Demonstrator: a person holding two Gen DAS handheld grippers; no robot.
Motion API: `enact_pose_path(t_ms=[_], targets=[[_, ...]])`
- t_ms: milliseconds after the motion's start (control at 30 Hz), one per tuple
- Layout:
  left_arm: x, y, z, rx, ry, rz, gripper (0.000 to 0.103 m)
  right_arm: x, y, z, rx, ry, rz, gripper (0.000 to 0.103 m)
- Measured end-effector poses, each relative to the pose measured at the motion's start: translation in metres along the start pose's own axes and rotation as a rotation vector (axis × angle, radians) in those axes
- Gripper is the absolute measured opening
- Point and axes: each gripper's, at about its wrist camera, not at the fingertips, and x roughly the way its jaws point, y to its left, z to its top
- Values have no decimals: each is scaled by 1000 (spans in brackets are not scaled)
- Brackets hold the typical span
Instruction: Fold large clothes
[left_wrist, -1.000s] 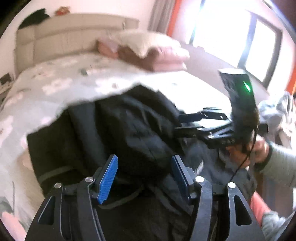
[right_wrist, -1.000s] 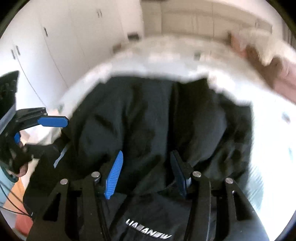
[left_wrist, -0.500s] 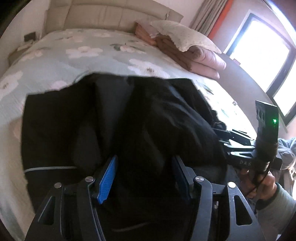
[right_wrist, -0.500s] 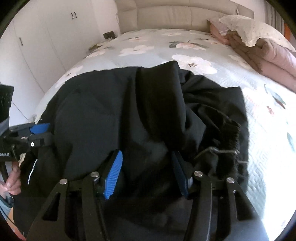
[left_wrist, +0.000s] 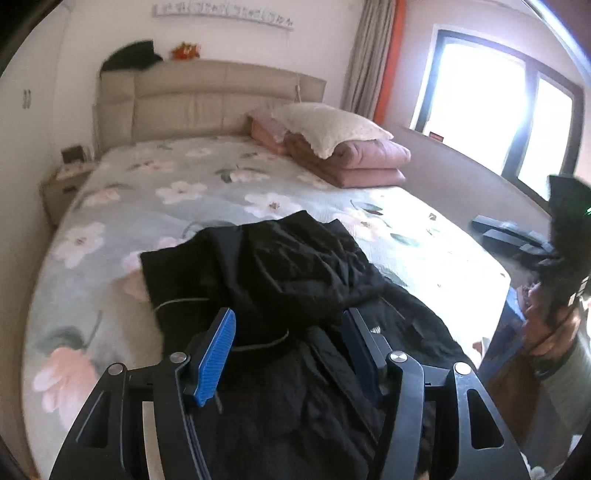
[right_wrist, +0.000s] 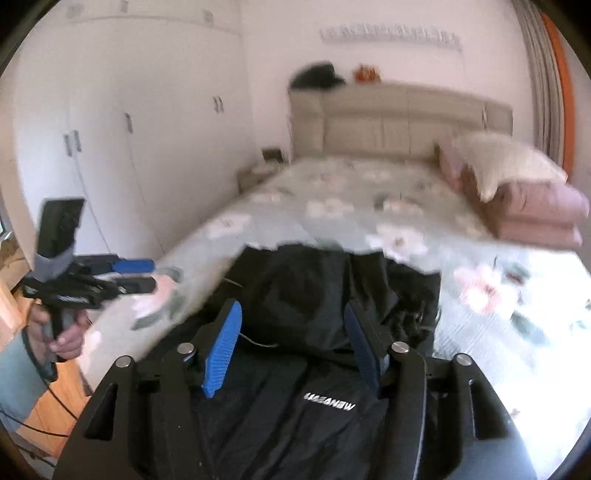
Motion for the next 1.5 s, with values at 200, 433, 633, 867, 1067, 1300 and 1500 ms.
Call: enact_pose_path(t_ms=[200, 433, 633, 867, 1067, 1300, 1500], targets=[[-42, -9, -55, -61, 16, 39, 63, -48, 15, -38, 103, 8, -72, 94], [-36, 29, -139, -269, 148, 170, 63, -7, -23, -131, 271, 217, -202, 93], [-8, 86, -192, -538, 248, 191, 63, 10, -79, -192, 475, 321, -276, 75], [20, 87, -229, -609, 350, 195, 63, 2, -135, -232, 587, 385, -323, 75], [23, 79, -236, -570, 365, 222, 44, 15, -150, -251, 574, 444, -340, 75], [19, 79, -239, -583, 358, 202, 34, 24, -153, -275, 614, 474, -357, 63], [18, 85, -243, -604, 365, 180, 34, 17, -148, -276, 586, 484, -309, 48]])
